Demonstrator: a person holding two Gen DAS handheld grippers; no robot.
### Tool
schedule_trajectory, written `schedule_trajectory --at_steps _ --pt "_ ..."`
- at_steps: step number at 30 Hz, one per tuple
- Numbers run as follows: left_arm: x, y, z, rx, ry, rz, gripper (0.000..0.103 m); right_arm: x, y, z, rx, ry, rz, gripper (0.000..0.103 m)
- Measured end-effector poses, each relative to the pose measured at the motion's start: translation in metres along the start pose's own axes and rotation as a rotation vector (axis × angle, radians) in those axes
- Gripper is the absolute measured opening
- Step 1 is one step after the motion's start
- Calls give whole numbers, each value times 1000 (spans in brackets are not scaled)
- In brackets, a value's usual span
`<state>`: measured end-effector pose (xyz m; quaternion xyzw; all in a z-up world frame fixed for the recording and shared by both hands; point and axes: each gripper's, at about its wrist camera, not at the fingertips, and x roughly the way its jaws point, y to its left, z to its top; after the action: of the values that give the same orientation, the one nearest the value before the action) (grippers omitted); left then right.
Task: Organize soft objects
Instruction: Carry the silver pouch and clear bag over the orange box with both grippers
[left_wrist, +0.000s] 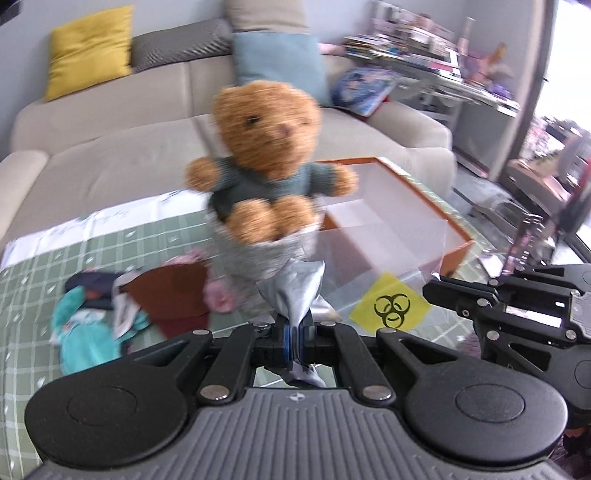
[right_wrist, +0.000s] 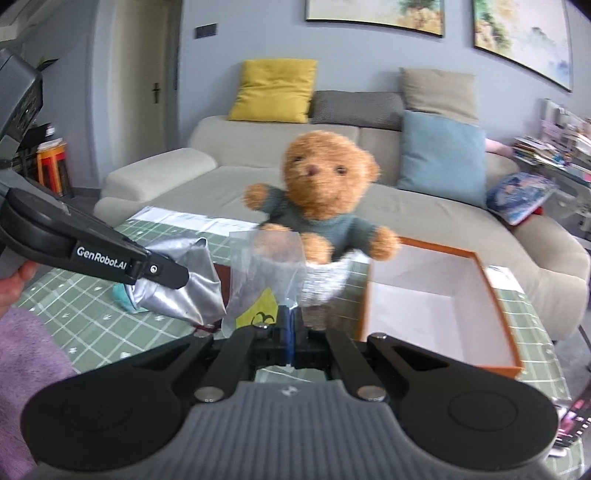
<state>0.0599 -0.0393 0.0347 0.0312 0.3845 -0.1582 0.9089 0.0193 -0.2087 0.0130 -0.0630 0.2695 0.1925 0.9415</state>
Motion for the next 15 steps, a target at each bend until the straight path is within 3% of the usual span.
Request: schedule_trajectory --at_steps 6,15 --pt "23 -38 25 95 -5 -72 4 -12 -39 2 54 -26 -94 0" --pt "63 -81 66 211 -8 -101 4 -5 -95 15 152 -95 -189 0"
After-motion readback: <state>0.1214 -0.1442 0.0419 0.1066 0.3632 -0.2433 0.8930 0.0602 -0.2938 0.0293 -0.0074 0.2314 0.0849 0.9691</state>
